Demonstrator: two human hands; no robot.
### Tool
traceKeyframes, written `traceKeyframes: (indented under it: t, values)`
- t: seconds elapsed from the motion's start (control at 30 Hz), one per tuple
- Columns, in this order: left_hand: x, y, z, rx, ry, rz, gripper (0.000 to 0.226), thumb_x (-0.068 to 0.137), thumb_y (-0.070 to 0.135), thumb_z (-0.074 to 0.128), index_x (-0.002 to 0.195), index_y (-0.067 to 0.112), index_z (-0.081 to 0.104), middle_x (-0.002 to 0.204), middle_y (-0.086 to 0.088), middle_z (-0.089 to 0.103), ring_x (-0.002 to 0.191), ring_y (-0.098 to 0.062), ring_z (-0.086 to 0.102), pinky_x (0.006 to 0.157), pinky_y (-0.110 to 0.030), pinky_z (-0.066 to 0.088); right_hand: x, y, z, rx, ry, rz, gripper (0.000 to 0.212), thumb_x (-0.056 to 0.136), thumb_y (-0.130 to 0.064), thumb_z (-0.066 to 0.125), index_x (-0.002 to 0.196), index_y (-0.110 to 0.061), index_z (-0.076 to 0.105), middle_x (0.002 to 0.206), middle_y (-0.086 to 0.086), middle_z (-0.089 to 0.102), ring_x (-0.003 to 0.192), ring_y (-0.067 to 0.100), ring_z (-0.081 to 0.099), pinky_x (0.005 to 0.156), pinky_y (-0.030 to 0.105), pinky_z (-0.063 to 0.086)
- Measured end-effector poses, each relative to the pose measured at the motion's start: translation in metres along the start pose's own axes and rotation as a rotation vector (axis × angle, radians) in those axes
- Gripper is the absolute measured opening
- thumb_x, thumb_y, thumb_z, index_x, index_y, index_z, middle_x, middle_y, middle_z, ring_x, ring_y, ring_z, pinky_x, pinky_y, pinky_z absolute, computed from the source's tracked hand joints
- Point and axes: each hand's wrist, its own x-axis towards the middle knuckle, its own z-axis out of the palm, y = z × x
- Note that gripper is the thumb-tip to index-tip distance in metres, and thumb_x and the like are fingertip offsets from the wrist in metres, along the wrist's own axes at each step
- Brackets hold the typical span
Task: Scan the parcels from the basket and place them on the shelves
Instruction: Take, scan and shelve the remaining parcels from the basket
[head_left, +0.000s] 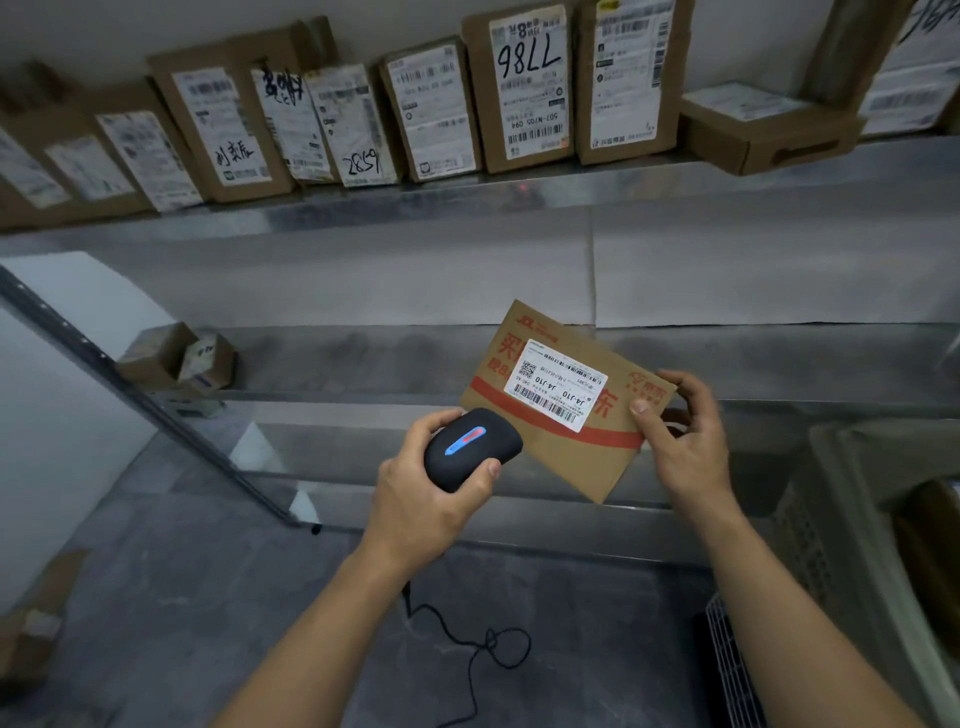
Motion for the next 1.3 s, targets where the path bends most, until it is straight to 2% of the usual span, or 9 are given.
traceKeyframes:
  t: [0.13, 0.27, 0.47, 0.53, 0.67, 0.87, 1.0, 1.1, 1.3]
  values:
    - [-0.003, -0.009, -0.015, -0.022, 0.046, 0.000, 0.050, 0.070, 0.048, 0.080, 0.114, 0.049, 0.057, 0.104, 0.037, 0.067, 0.094, 0.005, 0.069, 0.074, -0.010, 0.050, -0.001, -0.004, 0.016, 0.018, -0.010, -0.009, 0.038, 0.094, -0.032, 0.069, 0.127, -0.034, 0.052, 0.118, -0.017, 0.059, 0.105, 0.007, 0.063, 0.076, 0.026, 0.058]
    - [-0.007, -0.026, -0.041, -0.076, 0.147, -0.023, 0.053, 0.067, 0.057, 0.076, 0.116, 0.049, 0.058, 0.105, 0.034, 0.069, 0.095, 0.000, 0.070, 0.080, -0.025, 0.058, -0.003, -0.008, 0.044, 0.046, -0.053, -0.016, 0.036, 0.091, -0.033, 0.072, 0.120, -0.042, 0.052, 0.118, -0.016, 0.061, 0.111, 0.011, 0.062, 0.084, 0.034, 0.059]
    - [-0.009, -0.061, -0.089, -0.124, 0.291, -0.079, 0.054, 0.068, 0.058, 0.079, 0.117, 0.052, 0.059, 0.106, 0.024, 0.072, 0.086, -0.014, 0.074, 0.076, -0.049, 0.063, -0.010, -0.017, 0.114, 0.059, -0.136, -0.020, 0.037, 0.088, -0.036, 0.076, 0.113, -0.049, 0.052, 0.120, -0.014, 0.062, 0.116, 0.014, 0.060, 0.093, 0.042, 0.058]
    - [-0.010, -0.072, -0.105, -0.129, 0.332, -0.099, 0.055, 0.068, 0.059, 0.079, 0.118, 0.050, 0.059, 0.107, 0.026, 0.071, 0.089, -0.012, 0.073, 0.077, -0.045, 0.063, -0.014, -0.019, 0.139, 0.049, -0.161, -0.015, 0.037, 0.088, -0.038, 0.077, 0.113, -0.050, 0.052, 0.119, -0.015, 0.063, 0.116, 0.015, 0.060, 0.094, 0.046, 0.058]
    - [-0.011, -0.088, -0.135, -0.111, 0.401, -0.118, 0.050, 0.070, 0.051, 0.080, 0.114, 0.050, 0.057, 0.105, 0.039, 0.066, 0.096, 0.003, 0.068, 0.077, -0.010, 0.051, -0.022, -0.023, 0.188, 0.038, -0.213, -0.008, 0.035, 0.088, -0.038, 0.077, 0.110, -0.051, 0.053, 0.115, -0.020, 0.063, 0.113, 0.014, 0.061, 0.094, 0.049, 0.058]
    - [-0.001, -0.123, -0.175, -0.131, 0.468, -0.158, 0.055, 0.065, 0.063, 0.077, 0.115, 0.052, 0.058, 0.107, 0.028, 0.069, 0.094, -0.004, 0.071, 0.080, -0.038, 0.062, -0.027, -0.025, 0.257, 0.022, -0.281, -0.004, 0.033, 0.088, -0.040, 0.077, 0.109, -0.055, 0.055, 0.111, -0.027, 0.065, 0.113, 0.018, 0.063, 0.092, 0.051, 0.058]
    - [0.008, -0.141, -0.198, -0.142, 0.498, -0.172, 0.055, 0.064, 0.065, 0.076, 0.114, 0.052, 0.059, 0.104, 0.027, 0.071, 0.090, -0.004, 0.072, 0.080, -0.036, 0.062, -0.027, -0.027, 0.296, -0.027, -0.311, -0.019, 0.034, 0.095, -0.039, 0.070, 0.115, -0.059, 0.052, 0.126, -0.013, 0.062, 0.116, 0.019, 0.062, 0.093, 0.044, 0.058]
    - [0.015, -0.153, -0.212, -0.136, 0.501, -0.178, 0.053, 0.064, 0.066, 0.075, 0.112, 0.053, 0.058, 0.100, 0.029, 0.071, 0.088, -0.002, 0.071, 0.078, -0.029, 0.060, -0.024, -0.025, 0.319, -0.093, -0.319, -0.035, 0.036, 0.097, -0.039, 0.066, 0.129, -0.048, 0.051, 0.135, -0.004, 0.056, 0.119, 0.019, 0.060, 0.094, 0.040, 0.057]
    - [0.029, -0.179, -0.237, -0.153, 0.477, -0.200, 0.056, 0.065, 0.066, 0.077, 0.116, 0.052, 0.057, 0.104, 0.030, 0.069, 0.088, -0.005, 0.073, 0.076, -0.040, 0.063, -0.020, -0.018, 0.359, -0.163, -0.309, -0.041, 0.041, 0.100, -0.041, 0.061, 0.139, -0.039, 0.049, 0.139, -0.002, 0.052, 0.119, 0.018, 0.058, 0.084, 0.026, 0.055]
